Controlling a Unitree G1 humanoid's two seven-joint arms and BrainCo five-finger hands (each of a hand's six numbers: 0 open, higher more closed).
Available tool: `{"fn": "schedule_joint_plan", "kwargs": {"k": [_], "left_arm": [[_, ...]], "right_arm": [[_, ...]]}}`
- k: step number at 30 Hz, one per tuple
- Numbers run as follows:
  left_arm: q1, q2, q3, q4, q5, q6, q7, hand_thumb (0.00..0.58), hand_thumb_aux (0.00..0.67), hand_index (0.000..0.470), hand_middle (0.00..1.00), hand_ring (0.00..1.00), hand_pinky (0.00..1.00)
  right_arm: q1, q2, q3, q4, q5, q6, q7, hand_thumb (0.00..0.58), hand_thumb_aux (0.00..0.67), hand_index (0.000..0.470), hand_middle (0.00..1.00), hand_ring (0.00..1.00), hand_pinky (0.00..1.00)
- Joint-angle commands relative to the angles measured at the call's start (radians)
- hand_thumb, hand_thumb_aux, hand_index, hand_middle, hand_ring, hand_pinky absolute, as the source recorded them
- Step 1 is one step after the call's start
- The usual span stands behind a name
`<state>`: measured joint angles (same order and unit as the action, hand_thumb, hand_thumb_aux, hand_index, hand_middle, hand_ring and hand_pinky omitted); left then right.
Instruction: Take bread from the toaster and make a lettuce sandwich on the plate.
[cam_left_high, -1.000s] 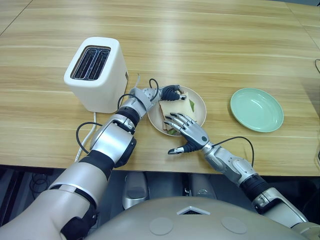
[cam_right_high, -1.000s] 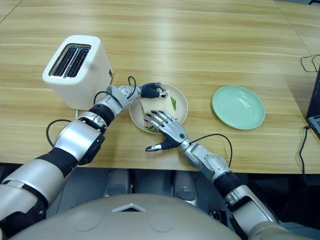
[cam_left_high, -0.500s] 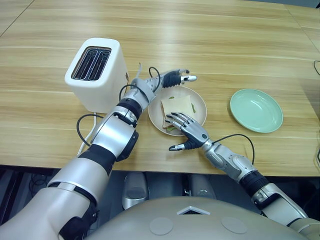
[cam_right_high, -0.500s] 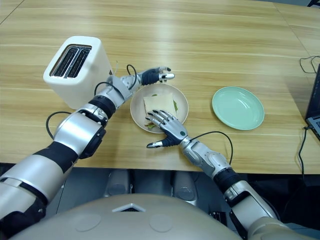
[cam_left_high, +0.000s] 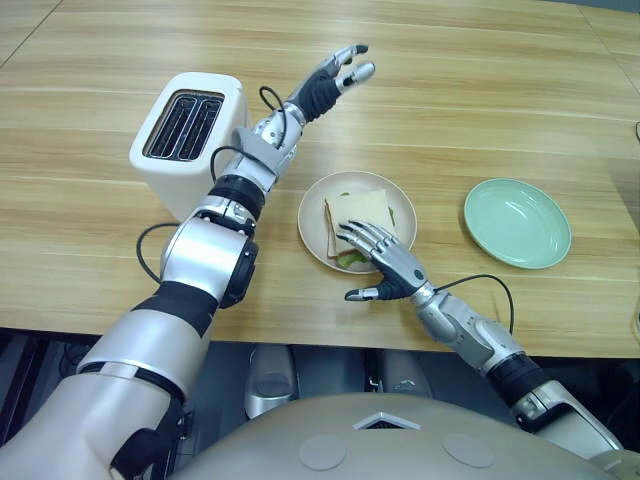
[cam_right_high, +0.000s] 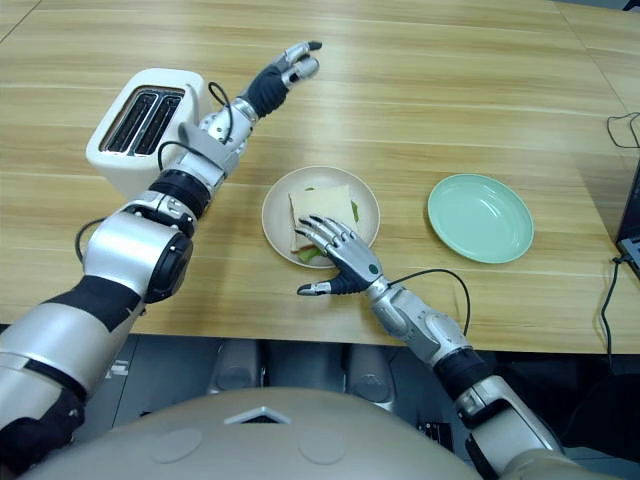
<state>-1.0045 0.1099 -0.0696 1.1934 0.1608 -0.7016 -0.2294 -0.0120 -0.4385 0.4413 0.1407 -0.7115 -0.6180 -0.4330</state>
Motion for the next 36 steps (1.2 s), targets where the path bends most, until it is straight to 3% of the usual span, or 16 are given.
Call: {"fn": "schedule_joint_plan", "kwargs": {"k": [1,2,3,4,5,7,8,9,10,11,12,17,23,36], "left_arm": [[0.161,-0.025,0.079,-0.226,-0.251,-0.124,-0.224,0.268,0.179,0.123,0.23,0.23,0.23],[0.214,-0.027,0.075,-0.307,-0.298,-0.139,-0.273,0.316,0.218,0.150,0.29,0.29,0.29],[0.273,-0.027,0.062,-0.399,-0.353,-0.135,-0.333,0.438,0.339,0.233,0.48,0.48,0.48],[0.345,-0.020,0.037,-0.518,-0.423,-0.107,-0.404,0.485,0.399,0.274,0.69,0.69,0.69],[0.416,-0.006,0.008,-0.632,-0.483,-0.084,-0.468,0.531,0.476,0.327,1.00,1.00,1.00],[0.562,0.052,-0.059,-0.848,-0.571,-0.021,-0.589,0.567,0.570,0.391,1.00,1.00,1.00],[0.614,0.084,-0.082,-0.912,-0.575,-0.017,-0.625,0.580,0.670,0.460,1.00,1.00,1.00],[0.667,0.120,-0.104,-0.970,-0.592,0.004,-0.672,0.580,0.670,0.460,1.00,1.00,1.00],[0.717,0.165,-0.134,-1.019,-0.605,0.023,-0.731,0.580,0.670,0.460,1.00,1.00,1.00],[0.776,0.221,-0.172,-1.064,-0.609,0.036,-0.800,0.580,0.670,0.460,1.00,1.00,1.00],[0.825,0.267,-0.203,-1.092,-0.604,0.047,-0.854,0.580,0.670,0.460,1.00,1.00,1.00],[0.952,0.407,-0.307,-1.053,-0.422,0.012,-0.954,0.580,0.670,0.460,1.00,1.00,1.00],[0.932,0.396,-0.315,-0.905,-0.225,-0.042,-0.856,0.580,0.670,0.460,1.00,1.00,1.00],[0.722,0.302,-0.285,-0.503,0.131,-0.162,-0.408,0.580,0.670,0.460,1.00,1.00,1.00]], "right_arm": [[0.046,-0.017,-0.065,-0.212,0.272,-0.061,0.122,0.000,0.000,0.000,0.00,0.00,0.00],[0.060,-0.024,-0.073,-0.259,0.345,-0.064,0.163,0.000,0.000,0.000,0.00,0.00,0.00],[0.072,-0.037,-0.074,-0.300,0.417,-0.065,0.209,0.000,0.000,0.000,0.00,0.00,0.00],[0.083,-0.060,-0.069,-0.337,0.492,-0.074,0.258,0.000,0.000,0.000,0.00,0.00,0.00],[0.094,-0.081,-0.066,-0.365,0.558,-0.078,0.305,0.000,0.000,0.000,0.00,0.00,0.00],[0.118,-0.133,-0.052,-0.408,0.691,-0.082,0.409,0.000,0.000,0.000,0.00,0.00,0.00],[0.131,-0.152,-0.050,-0.420,0.726,-0.083,0.451,0.175,0.110,0.076,0.05,0.05,0.05],[0.143,-0.172,-0.045,-0.428,0.758,-0.074,0.496,0.377,0.273,0.188,0.32,0.32,0.32],[0.155,-0.190,-0.036,-0.435,0.779,-0.064,0.541,0.496,0.415,0.285,0.74,0.74,0.74],[0.169,-0.209,-0.030,-0.435,0.790,-0.062,0.588,0.543,0.502,0.345,0.82,0.82,0.82],[0.181,-0.227,-0.024,-0.427,0.790,-0.056,0.628,0.580,0.670,0.460,0.91,0.91,0.91],[0.232,-0.290,0.016,-0.339,0.685,-0.025,0.794,0.580,0.670,0.460,0.94,0.94,0.94],[0.214,-0.251,0.019,-0.179,0.531,0.005,0.841,0.580,0.670,0.460,0.92,0.92,0.92],[-0.015,-0.064,-0.030,0.199,0.176,0.058,0.550,0.580,0.670,0.460,0.92,0.92,0.92]]}}
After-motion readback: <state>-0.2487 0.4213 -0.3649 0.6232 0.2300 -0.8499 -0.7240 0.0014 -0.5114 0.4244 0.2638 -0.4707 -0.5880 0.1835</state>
